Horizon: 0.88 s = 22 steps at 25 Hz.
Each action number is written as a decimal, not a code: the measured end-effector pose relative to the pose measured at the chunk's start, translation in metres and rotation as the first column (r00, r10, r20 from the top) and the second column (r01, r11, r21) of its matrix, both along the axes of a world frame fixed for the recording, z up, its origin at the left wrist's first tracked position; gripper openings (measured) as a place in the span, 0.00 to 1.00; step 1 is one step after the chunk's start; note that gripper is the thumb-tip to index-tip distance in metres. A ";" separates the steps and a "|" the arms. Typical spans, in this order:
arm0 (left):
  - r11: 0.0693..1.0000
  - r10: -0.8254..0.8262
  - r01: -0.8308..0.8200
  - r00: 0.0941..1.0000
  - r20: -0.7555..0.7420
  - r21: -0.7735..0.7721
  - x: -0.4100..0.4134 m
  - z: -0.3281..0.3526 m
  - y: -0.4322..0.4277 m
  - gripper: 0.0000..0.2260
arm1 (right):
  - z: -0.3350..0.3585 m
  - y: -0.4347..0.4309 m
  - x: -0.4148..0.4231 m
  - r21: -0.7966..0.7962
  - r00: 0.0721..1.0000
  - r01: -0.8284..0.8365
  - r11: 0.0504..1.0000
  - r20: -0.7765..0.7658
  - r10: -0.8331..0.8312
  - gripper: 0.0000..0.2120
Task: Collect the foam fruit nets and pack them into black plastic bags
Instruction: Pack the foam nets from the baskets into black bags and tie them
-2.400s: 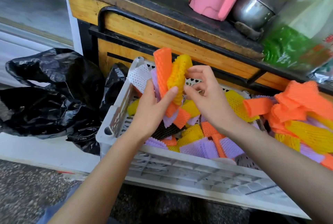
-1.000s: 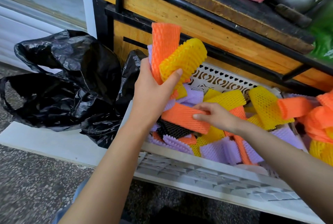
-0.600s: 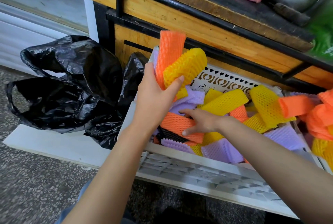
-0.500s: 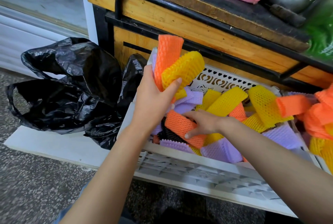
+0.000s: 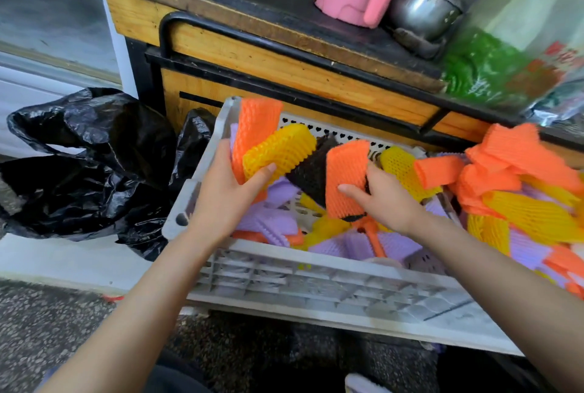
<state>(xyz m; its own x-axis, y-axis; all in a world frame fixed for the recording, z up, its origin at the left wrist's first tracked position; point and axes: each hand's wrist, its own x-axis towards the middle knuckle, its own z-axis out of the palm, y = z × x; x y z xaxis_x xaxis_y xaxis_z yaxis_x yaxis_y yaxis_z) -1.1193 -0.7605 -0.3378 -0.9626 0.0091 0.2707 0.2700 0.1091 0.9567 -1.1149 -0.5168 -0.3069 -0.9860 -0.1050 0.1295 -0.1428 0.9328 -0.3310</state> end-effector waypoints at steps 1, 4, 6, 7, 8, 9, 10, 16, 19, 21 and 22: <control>1.000 0.015 -0.015 1.000 -0.006 0.024 0.001 -0.001 -0.001 0.14 | 0.007 0.008 0.006 -0.022 0.997 0.050 0.999 -0.059 -0.051 0.19; 0.993 0.104 -0.104 0.994 0.016 0.060 0.007 -0.003 0.003 0.19 | 0.029 0.025 0.029 -0.183 0.967 0.106 0.977 -0.208 -0.144 0.21; 0.992 0.126 -0.126 0.992 0.018 0.030 0.017 -0.002 0.010 0.20 | 0.040 0.027 0.050 -0.366 0.970 0.042 0.930 -0.208 -0.126 0.17; 0.993 0.118 -0.118 0.993 0.003 0.018 0.024 0.000 0.016 0.20 | 0.044 0.026 0.061 -0.429 0.975 0.007 0.903 -0.199 -0.102 0.17; 0.995 0.097 -0.097 0.995 -0.018 0.012 0.030 0.005 0.023 0.19 | 0.045 0.025 0.072 -0.473 0.978 -0.017 0.881 -0.192 -0.084 0.18; 0.998 0.069 -0.068 0.997 -0.038 0.009 0.036 0.010 0.032 0.18 | 0.045 0.024 0.083 -0.513 0.980 -0.037 0.857 -0.188 -0.070 0.20; 0.999 0.031 -0.031 0.998 -0.050 0.013 0.042 0.016 0.042 0.18 | 0.044 0.024 0.092 -0.546 0.983 -0.045 0.836 -0.176 -0.062 0.22; 0.902 -0.406 0.399 0.914 0.010 0.163 0.101 0.038 0.101 0.23 | 0.034 0.038 0.145 -0.583 0.999 0.043 0.811 -0.002 -0.055 0.11; 0.849 -0.527 0.515 0.842 0.113 0.117 0.130 0.028 0.123 0.36 | 0.017 0.055 0.176 -0.656 0.991 0.125 0.744 0.117 -0.064 0.18; 0.878 -0.469 0.479 0.869 0.158 -0.026 0.146 0.009 0.137 0.46 | -0.004 0.062 0.197 -0.683 0.978 0.182 0.708 0.201 -0.058 0.16; 0.886 -0.436 0.454 0.885 0.162 -0.096 0.154 0.002 0.144 0.48 | -0.014 0.063 0.207 -0.682 0.969 0.218 0.698 0.239 -0.069 0.13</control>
<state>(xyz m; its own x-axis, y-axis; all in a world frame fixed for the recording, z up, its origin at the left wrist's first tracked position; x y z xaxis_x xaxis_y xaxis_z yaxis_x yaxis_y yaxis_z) -0.9648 -0.6161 -0.3363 -0.8753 0.4712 0.1091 0.1916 0.1308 0.9727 -0.9079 -0.4538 -0.3209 -0.9934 0.0866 -0.0748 0.1047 0.4247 -0.8993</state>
